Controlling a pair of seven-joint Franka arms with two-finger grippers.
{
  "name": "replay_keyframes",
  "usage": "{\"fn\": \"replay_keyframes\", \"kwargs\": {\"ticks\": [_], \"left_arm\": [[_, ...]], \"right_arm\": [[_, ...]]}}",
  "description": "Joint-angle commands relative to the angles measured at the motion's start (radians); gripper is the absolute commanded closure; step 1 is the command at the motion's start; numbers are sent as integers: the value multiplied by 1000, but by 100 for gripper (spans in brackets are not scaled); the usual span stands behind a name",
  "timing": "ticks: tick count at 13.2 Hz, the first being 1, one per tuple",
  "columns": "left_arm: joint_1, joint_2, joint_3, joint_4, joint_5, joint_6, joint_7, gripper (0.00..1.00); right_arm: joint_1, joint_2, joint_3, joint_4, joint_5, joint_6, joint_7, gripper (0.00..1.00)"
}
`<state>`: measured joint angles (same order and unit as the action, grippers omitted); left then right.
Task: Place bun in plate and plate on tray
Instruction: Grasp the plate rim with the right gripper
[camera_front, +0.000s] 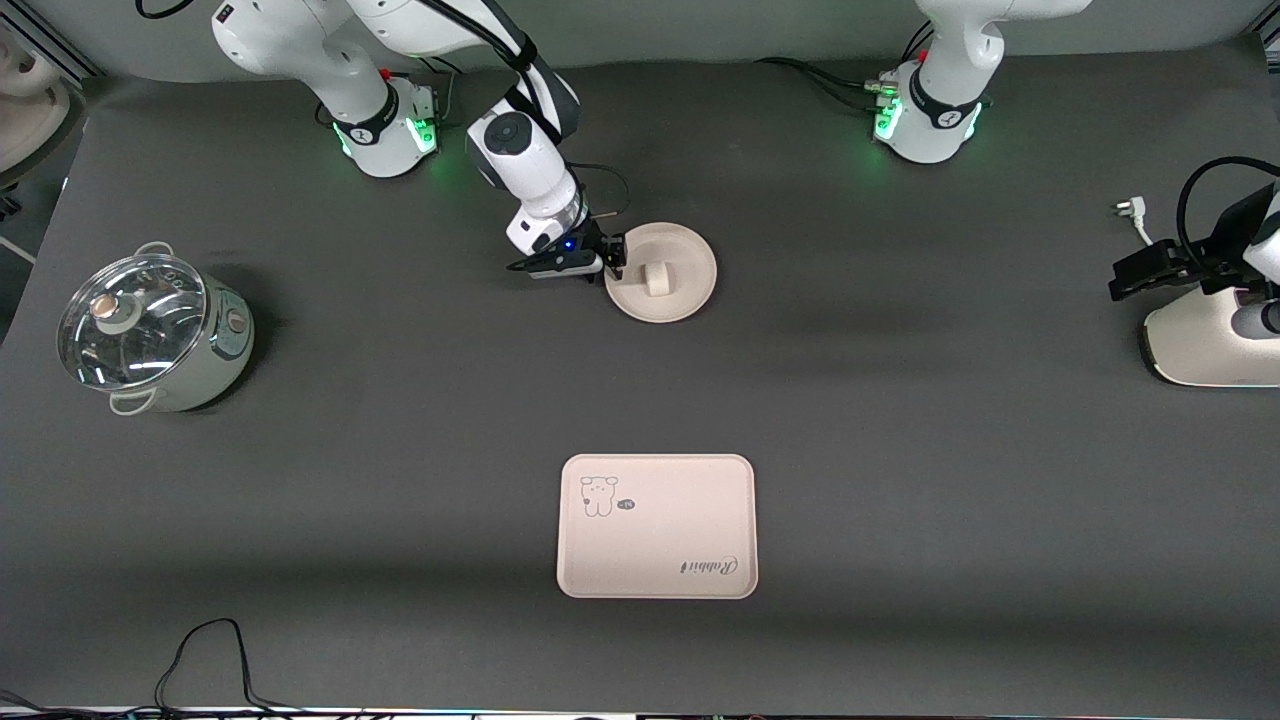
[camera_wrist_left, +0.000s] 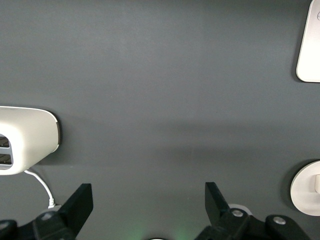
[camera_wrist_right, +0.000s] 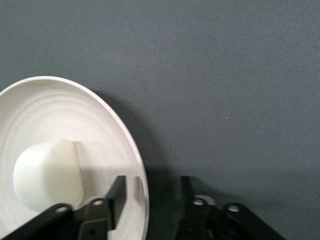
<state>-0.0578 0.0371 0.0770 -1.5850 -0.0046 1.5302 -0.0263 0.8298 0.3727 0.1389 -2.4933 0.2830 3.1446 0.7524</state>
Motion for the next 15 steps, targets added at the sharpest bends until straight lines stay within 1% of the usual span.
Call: {"fn": "replay_keyframes", "kwargs": {"ticks": [1, 3, 6, 8, 10, 12, 15], "left_arm": [[-2, 0, -2, 4, 3, 11, 32, 0], [4, 1, -2, 2, 6, 31, 100, 0], [4, 0, -2, 2, 6, 38, 114, 0], [6, -2, -2, 2, -2, 38, 106, 0], [4, -2, -2, 2, 1, 44, 115, 0], [3, 0, -2, 2, -3, 50, 115, 0], [3, 1, -2, -4, -5, 67, 115, 0]], "right_arm": [[12, 6, -1, 10, 25, 18, 13, 76], [12, 6, -1, 10, 25, 18, 15, 85], [12, 6, -1, 10, 27, 18, 15, 97], [12, 6, -1, 10, 25, 18, 15, 100], [12, -6, -2, 10, 27, 17, 13, 100], [0, -73, -7, 10, 25, -24, 4, 100], [-41, -214, -12, 16, 25, -193, -13, 100]]}}
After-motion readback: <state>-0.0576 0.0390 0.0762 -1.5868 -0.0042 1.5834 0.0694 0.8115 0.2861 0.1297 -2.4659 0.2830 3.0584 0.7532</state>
